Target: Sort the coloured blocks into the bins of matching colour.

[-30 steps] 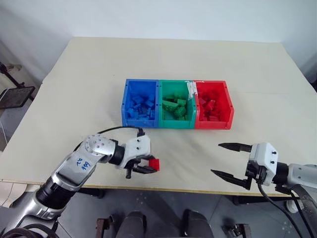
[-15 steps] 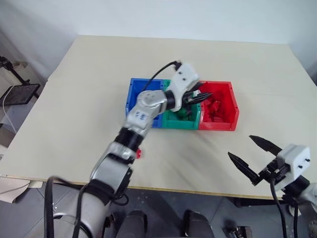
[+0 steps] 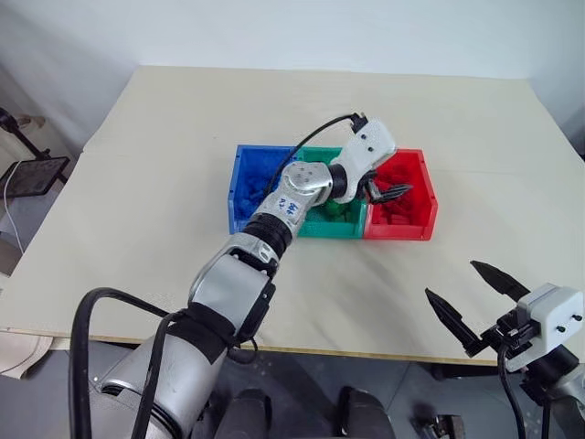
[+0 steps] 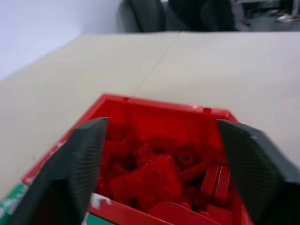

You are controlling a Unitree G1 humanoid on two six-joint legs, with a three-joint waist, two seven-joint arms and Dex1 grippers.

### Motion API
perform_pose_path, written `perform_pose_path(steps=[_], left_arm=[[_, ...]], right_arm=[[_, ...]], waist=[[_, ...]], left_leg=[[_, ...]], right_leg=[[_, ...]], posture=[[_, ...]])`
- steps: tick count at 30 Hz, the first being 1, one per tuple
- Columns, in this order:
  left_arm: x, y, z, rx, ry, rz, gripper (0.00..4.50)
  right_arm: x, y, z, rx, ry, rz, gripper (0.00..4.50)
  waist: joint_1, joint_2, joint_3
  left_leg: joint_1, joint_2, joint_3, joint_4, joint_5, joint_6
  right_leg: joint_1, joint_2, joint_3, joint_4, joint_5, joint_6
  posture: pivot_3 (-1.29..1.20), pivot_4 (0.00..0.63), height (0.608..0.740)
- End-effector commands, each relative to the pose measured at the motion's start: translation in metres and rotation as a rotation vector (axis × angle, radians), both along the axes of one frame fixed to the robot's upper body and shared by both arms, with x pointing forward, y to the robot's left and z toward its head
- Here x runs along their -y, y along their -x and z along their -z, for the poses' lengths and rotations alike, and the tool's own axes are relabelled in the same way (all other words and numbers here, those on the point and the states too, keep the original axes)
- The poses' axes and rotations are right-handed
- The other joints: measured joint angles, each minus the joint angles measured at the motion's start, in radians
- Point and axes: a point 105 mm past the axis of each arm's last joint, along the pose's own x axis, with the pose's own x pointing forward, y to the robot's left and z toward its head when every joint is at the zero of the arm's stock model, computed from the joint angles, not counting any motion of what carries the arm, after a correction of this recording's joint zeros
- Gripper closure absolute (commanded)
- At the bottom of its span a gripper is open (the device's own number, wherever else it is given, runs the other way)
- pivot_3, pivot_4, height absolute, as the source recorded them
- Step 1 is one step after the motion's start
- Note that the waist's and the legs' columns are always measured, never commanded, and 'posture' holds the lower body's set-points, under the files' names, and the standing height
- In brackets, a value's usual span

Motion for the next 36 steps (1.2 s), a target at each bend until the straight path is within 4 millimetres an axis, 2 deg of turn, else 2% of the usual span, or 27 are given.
perform_pose_path(steps=[1,4,6,10,12,16,18,20,21,24,26,31,36], left_arm=[[-0.03,0.014,-0.014,0.106,0.053,0.138,0.05],[-0.068,0.018,-0.001,0.075,0.023,0.144,0.05],[-0.1,0.025,0.007,0.063,0.009,0.122,0.05],[-0.157,0.058,0.019,0.012,-0.014,0.115,0.05],[-0.196,0.076,0.027,0.0,-0.037,0.047,0.05],[-0.229,0.1,0.037,-0.043,-0.085,-0.024,0.05],[-0.255,0.114,0.051,-0.1,-0.13,-0.091,0.05],[-0.293,0.129,0.077,-0.168,-0.264,-0.18,0.05],[-0.303,0.134,0.082,-0.184,-0.294,-0.205,0.05],[-0.314,0.141,0.085,-0.211,-0.31,-0.229,0.05],[-0.313,0.145,0.087,-0.214,-0.324,-0.216,0.05],[-0.283,0.146,0.094,-0.214,-0.314,-0.117,0.05],[-0.248,0.128,0.106,-0.205,-0.321,-0.033,0.05]], right_arm=[[-0.021,-0.01,-0.018,0.047,0.049,-0.151,0.0],[-0.032,-0.019,-0.022,0.037,0.08,-0.262,0.0],[-0.04,-0.024,-0.023,0.023,0.111,-0.352,0.0],[-0.053,-0.032,-0.026,0.006,0.167,-0.505,0.0],[-0.061,-0.037,-0.027,-0.003,0.187,-0.595,0.0],[-0.068,-0.042,-0.025,-0.021,0.205,-0.685,0.0],[-0.073,-0.043,-0.021,-0.04,0.206,-0.74,0.0],[-0.08,-0.044,-0.008,-0.065,0.238,-0.803,0.0],[-0.081,-0.044,-0.003,-0.068,0.258,-0.82,0.0],[-0.081,-0.047,0.003,-0.068,0.264,-0.833,0.0],[-0.079,-0.05,0.004,-0.069,0.256,-0.83,0.0],[-0.067,-0.051,0.006,-0.089,0.269,-0.795,0.0],[-0.058,-0.045,0.008,-0.119,0.258,-0.745,0.0]], waist=[[-0.015,0.001,-0.001],[-0.032,0.002,-0.001],[-0.041,0.003,-0.001],[-0.049,0.002,-0.001],[-0.05,0.002,-0.001],[-0.034,0.002,-0.001],[-0.032,0.002,-0.001],[-0.036,0.002,-0.001],[-0.038,0.002,-0.001],[-0.026,0.001,0.0],[-0.021,0.001,0.0],[-0.024,0.001,0.0],[-0.024,0.001,-0.001]], left_leg=[[0.001,0.0,0.0,0.0,0.0,0.0],[0.003,0.001,0.001,0.0,0.0,0.0],[0.004,0.002,0.001,0.0,0.0,0.0],[0.003,0.002,0.0,0.0,0.0,0.0],[0.003,0.002,-0.002,0.001,0.0,0.0],[0.002,0.002,-0.004,0.001,0.0,-0.001],[0.002,0.002,-0.004,0.003,0.0,-0.001],[0.002,0.002,-0.003,0.003,0.0,-0.001],[0.003,0.003,-0.003,0.001,0.0,-0.001],[0.002,0.003,-0.003,0.001,0.0,-0.001],[0.002,0.002,-0.003,0.003,0.0,-0.001],[0.002,0.003,-0.003,0.002,-0.001,-0.001],[0.002,0.002,-0.003,0.002,-0.001,-0.001]], right_leg=[[0.0,0.0,0.0,0.0,0.0,0.0],[0.0,0.0,0.001,0.003,0.0,0.0],[0.0,0.001,0.001,0.005,0.0,0.0],[0.0,0.0,0.0,0.005,0.0,0.0],[0.0,0.0,0.0,0.005,0.0,0.0],[0.001,0.0,-0.002,0.005,0.0,0.0],[0.001,0.0,-0.002,0.005,0.0,0.0],[0.001,0.0,-0.001,0.005,0.0,0.0],[0.001,0.0,-0.001,0.005,0.0,0.0],[0.001,0.0,-0.002,0.005,0.0,-0.001],[0.001,0.0,-0.002,0.004,0.0,-0.001],[0.001,0.0,-0.002,0.005,0.0,-0.001],[0.001,0.0,-0.002,0.005,0.0,-0.001]], posture=[[0.0,0.15,0.74],[0.0,0.15,0.74],[0.0,0.15,0.74],[0.0,0.15,0.74],[0.0,0.15,0.74],[0.0,0.15,0.74],[0.0,0.15,0.74],[0.0,0.15,0.74],[0.0,0.15,0.74],[0.0,0.15,0.74],[0.0,0.15,0.74],[0.0,0.15,0.74],[0.0,0.15,0.74]])
